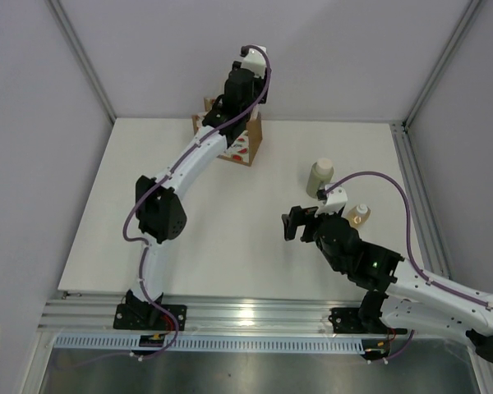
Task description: Place the personal care products into the canvas bag
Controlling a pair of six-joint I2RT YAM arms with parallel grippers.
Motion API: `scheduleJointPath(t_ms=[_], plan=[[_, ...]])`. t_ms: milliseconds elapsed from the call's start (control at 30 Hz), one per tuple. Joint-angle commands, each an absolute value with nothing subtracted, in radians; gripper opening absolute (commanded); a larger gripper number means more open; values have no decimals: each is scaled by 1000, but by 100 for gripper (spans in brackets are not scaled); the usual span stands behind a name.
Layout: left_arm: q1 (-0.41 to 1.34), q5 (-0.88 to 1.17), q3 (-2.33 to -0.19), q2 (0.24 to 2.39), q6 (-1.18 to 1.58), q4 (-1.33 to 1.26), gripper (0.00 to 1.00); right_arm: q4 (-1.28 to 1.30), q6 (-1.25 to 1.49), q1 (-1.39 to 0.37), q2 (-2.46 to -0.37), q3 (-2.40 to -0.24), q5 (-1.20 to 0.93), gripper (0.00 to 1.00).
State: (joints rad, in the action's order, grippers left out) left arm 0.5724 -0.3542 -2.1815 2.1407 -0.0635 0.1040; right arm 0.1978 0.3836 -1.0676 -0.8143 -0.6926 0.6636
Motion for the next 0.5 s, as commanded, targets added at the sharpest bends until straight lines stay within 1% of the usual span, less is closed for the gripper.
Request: scheduleJointPath(t_ms=[0, 100, 200, 267, 467], plan=[[505, -370, -2338, 2157, -89, -118, 0, 183, 399, -1069, -811, -732, 646, 97], [444, -347, -2370, 2219, -51, -155, 0, 178, 394, -1069, -825, -730, 643, 97], [413, -312, -2356, 2233, 24, -153, 1, 184, 394, -1069, -842, -738, 640, 97], [399, -279, -2316, 2244, 32, -179, 0, 186, 399, -1069, -847, -742, 623, 97], [394, -229, -2306, 2299, 3, -224, 0, 186, 403, -1069, -838, -742, 600, 97]])
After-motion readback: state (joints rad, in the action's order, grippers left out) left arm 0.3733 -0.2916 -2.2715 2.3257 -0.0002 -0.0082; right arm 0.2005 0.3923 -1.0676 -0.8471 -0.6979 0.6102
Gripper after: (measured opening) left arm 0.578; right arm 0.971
